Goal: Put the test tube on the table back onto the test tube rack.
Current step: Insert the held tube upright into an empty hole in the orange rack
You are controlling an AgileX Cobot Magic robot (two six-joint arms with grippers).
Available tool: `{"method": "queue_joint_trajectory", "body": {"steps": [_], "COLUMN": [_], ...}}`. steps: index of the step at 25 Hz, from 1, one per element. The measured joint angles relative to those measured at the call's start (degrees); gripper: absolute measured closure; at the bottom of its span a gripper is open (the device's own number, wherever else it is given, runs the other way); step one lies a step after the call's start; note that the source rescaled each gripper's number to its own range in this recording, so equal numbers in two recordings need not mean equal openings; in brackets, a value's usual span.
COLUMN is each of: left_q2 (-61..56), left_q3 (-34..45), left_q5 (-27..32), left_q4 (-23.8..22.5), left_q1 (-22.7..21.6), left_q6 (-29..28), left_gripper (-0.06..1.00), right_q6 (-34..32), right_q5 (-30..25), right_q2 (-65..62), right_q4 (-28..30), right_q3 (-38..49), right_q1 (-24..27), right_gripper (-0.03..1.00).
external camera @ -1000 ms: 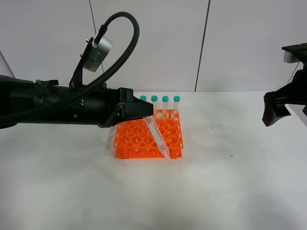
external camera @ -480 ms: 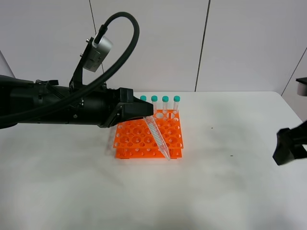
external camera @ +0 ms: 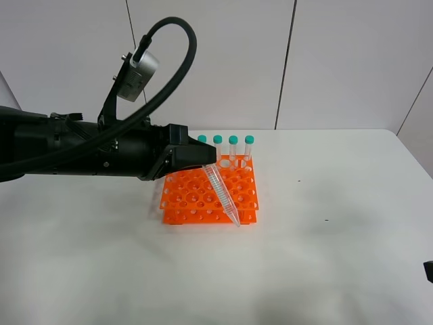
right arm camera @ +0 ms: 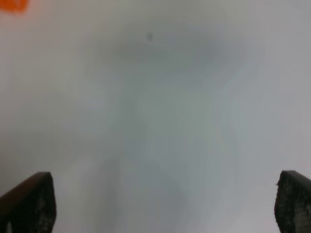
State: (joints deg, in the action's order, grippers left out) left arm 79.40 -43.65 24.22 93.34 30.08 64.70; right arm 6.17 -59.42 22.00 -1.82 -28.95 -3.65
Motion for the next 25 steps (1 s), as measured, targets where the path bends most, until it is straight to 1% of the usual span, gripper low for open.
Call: {"method": "queue_joint_trajectory", "body": {"steps": [2, 5, 10, 16, 19, 25], "left_q2": [0.0, 0.0, 0.0, 0.0, 0.0, 0.0], "left_q3": [0.0, 0.0, 0.0, 0.0, 0.0, 0.0], "left_q5": [0.1, 0.1, 0.1, 0.1, 0.1, 0.1], "left_q4": [0.0, 0.0, 0.0, 0.0, 0.0, 0.0], "left_q1": [0.0, 0.0, 0.0, 0.0, 0.0, 0.0], "left_q6": [0.0, 0.0, 0.0, 0.0, 0.0, 0.0], "left_gripper": [0.94, 0.94, 0.94, 0.94, 0.94, 0.94], "right_q6": [0.0, -0.2, -0.2, -0.2, -0.2, -0.2], "right_q5": [0.7, 0.8, 0.8, 0.9, 0.9, 0.9], "right_q2": [-5.3, -9.9, -11.2, -13.1, -16.7, -22.2], "right_q4": [0.0, 0.0, 0.0, 0.0, 0.0, 0.0], "right_q3": [0.2, 0.2, 0.2, 0.2, 0.2, 0.2], "right_q1": [0.0, 0.0, 0.1, 5.3, 5.2, 3.2], "right_gripper": [-0.03, -0.03, -0.03, -0.03, -0.03, -0.03]}}
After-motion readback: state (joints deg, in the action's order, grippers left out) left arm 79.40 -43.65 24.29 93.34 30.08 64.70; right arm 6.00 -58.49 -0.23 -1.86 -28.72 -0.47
